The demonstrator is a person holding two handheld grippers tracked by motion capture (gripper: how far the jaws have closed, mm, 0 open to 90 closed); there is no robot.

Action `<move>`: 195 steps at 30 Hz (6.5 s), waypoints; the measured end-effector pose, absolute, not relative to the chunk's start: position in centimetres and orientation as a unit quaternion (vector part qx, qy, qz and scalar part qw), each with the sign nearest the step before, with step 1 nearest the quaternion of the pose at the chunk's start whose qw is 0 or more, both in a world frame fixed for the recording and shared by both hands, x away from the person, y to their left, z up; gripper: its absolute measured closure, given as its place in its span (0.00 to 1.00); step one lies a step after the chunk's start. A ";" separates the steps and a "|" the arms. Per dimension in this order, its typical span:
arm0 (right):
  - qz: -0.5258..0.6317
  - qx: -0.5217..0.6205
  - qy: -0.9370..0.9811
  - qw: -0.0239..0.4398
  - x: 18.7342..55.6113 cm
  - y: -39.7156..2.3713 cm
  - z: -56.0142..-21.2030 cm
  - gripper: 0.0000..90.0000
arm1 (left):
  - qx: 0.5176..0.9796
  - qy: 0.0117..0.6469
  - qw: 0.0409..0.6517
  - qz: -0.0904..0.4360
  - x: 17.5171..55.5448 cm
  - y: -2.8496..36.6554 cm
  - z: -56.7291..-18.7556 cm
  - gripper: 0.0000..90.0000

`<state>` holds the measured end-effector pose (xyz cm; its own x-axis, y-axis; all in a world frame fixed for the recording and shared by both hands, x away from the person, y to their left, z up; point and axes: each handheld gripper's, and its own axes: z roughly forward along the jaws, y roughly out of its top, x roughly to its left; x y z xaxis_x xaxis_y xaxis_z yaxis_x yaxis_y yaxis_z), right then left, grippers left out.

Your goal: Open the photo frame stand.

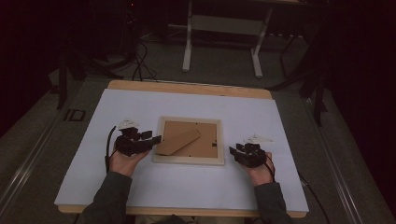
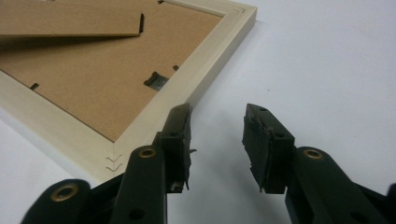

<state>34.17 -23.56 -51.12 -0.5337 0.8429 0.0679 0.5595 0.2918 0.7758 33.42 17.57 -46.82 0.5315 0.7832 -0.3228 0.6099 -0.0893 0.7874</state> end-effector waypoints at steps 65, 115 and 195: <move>0.391 0.430 0.798 0.161 34.1 -22.3 -51.8 0.64 | 0.699 0.528 0.475 -0.086 35.8 16.1 -49.2 0.66; 0.375 0.507 0.762 0.148 40.0 -18.4 -52.5 0.60 | 0.707 0.512 0.478 -0.096 36.9 14.6 -48.7 0.73; 0.488 0.526 0.696 0.020 41.6 -21.3 -51.0 0.54 | 0.757 0.404 0.513 -0.031 32.9 14.2 -46.2 0.74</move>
